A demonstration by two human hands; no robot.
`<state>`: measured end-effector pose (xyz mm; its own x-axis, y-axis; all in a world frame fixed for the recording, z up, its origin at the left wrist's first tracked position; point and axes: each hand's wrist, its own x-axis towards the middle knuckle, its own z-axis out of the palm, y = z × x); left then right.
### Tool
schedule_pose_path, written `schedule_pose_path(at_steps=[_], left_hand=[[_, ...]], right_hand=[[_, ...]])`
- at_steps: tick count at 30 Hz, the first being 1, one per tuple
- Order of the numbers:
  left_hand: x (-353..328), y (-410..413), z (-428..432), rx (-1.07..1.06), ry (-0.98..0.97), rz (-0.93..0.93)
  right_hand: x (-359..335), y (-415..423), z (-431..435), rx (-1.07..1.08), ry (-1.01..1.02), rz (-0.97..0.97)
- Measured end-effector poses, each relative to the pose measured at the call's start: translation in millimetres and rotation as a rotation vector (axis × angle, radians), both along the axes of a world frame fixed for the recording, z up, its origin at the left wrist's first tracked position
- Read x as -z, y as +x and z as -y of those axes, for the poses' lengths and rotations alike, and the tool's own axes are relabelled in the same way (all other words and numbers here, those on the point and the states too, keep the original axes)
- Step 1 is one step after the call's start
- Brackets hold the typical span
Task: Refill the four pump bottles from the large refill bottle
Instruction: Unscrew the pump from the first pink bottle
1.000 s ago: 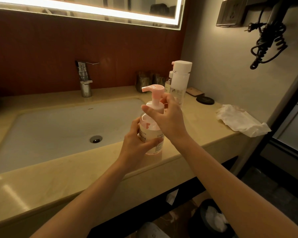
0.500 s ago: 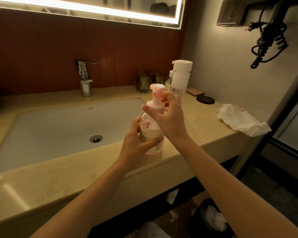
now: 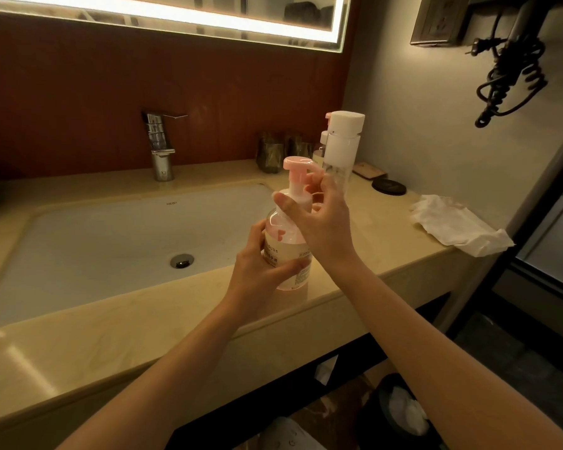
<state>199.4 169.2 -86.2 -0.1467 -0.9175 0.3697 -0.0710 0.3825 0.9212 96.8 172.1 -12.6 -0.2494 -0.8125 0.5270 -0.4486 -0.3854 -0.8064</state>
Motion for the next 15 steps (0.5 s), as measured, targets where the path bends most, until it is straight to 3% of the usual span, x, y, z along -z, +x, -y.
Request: schedule_pose_path(at_steps=[7, 15], left_hand=[[0.2, 0.8, -0.4, -0.007, -0.008, 0.001], [0.4, 0.2, -0.1, -0.011, -0.009, 0.016]], right_hand=[[0.4, 0.2, -4.0, -0.149, 0.040, 0.121], [1.3, 0.5, -3.9, -0.004, -0.009, 0.015]])
